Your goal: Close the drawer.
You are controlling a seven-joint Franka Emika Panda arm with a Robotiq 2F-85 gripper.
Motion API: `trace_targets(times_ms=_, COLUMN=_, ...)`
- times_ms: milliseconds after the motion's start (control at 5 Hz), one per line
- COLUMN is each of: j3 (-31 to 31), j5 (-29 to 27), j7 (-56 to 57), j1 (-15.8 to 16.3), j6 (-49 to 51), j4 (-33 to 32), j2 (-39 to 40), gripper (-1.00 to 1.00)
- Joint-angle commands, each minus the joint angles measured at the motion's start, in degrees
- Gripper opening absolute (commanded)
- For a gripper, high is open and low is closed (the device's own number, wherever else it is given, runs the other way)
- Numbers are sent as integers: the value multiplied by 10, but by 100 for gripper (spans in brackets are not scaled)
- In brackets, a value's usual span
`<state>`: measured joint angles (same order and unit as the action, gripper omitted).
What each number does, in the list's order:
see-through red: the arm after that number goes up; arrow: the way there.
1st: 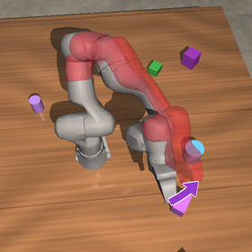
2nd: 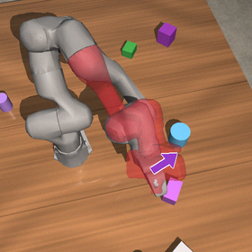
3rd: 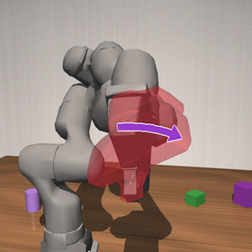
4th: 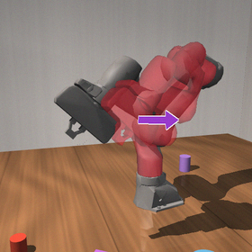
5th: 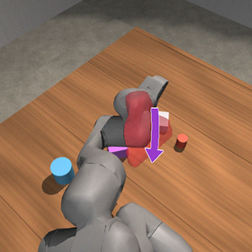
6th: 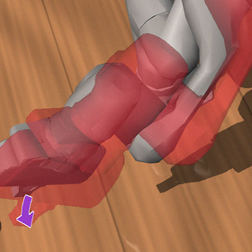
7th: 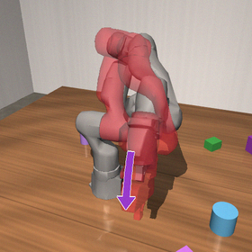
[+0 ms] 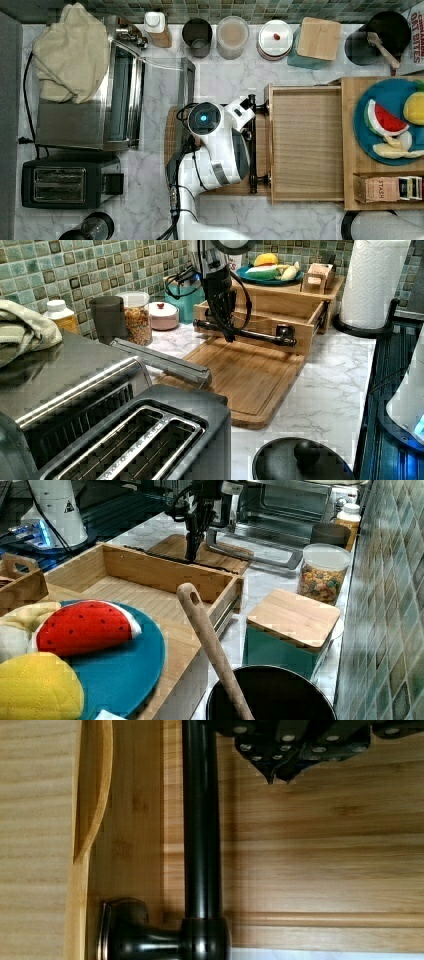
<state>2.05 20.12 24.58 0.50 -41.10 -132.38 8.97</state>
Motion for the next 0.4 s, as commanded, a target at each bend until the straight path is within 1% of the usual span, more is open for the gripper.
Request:
trace_targets(times_ms=200, j3=-24, j5=27, j7=-57, j1=-10, j6=-75, j4=-34, j2=-37, gripper=-100)
trace_targets(times_ms=400, j3=-40, j5=37, j7=-46, j1=-20, j6=-56, j4=-34, j2=-45, gripper=-100)
